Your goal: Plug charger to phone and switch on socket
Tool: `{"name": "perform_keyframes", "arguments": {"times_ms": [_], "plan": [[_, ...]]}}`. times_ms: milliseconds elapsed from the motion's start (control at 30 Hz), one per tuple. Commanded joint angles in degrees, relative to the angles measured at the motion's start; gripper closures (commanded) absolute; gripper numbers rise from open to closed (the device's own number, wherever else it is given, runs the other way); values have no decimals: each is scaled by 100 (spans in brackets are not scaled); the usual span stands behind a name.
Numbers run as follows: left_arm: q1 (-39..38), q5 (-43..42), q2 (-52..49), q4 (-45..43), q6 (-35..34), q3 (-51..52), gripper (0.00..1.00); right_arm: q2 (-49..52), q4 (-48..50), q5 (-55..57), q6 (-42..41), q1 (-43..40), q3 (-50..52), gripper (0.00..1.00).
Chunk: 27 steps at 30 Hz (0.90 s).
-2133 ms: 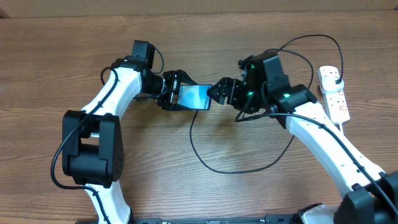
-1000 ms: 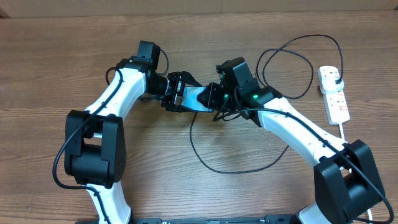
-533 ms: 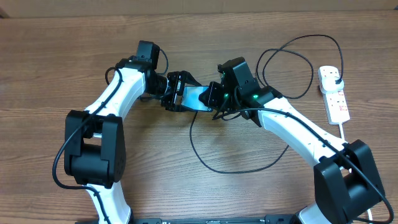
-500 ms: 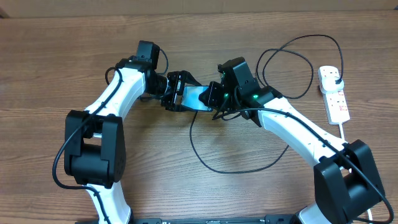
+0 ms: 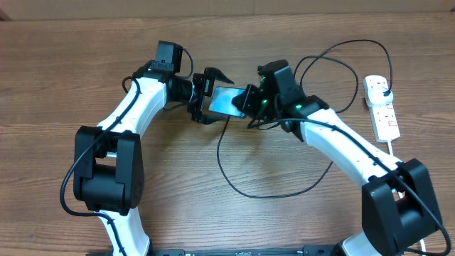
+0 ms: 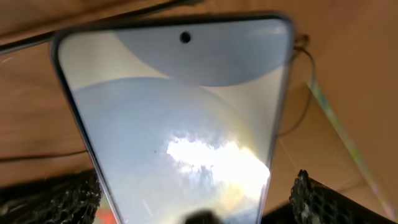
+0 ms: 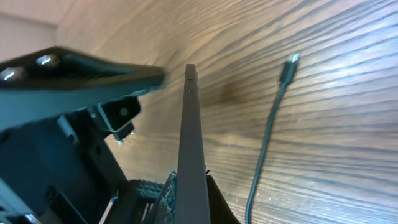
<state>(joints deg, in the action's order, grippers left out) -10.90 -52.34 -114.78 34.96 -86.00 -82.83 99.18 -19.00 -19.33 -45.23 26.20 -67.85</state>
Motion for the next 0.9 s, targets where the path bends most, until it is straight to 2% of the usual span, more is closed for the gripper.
{"name": "perform_keyframes", "arguments": {"times_ms": [0, 167, 267, 367, 500, 600, 700, 867], "plan": [[-33, -387, -26, -664, 385, -129, 0, -492, 74, -179, -131, -398, -168, 96], [-33, -1172, -26, -2658, 1108, -129, 0, -927, 31, -490, -483, -883, -181, 96], [-33, -1491, -26, -3998, 1043, -129, 2, -1165, 28, -595, -741, -1143, -267, 96], [-33, -1674, -26, -4885, 835, -129, 2, -1366, 85, -579, -977, -1327, -354, 96], [-33, -1735, -26, -5176, 595, -129, 1, -1497, 487, -579, -1419, -1390, -424, 96], [-39, -1749, -26, -5176, 560, -129, 1, -1497, 721, -479, -2350, -1320, -424, 96], [-44, -1779, -26, -5176, 439, -129, 1, -1495, 723, 52, -3150, -1078, -424, 96], [-44, -1757, -26, -5178, 175, -129, 3, -1495, 846, 1209, -3519, -452, -424, 96]]}}
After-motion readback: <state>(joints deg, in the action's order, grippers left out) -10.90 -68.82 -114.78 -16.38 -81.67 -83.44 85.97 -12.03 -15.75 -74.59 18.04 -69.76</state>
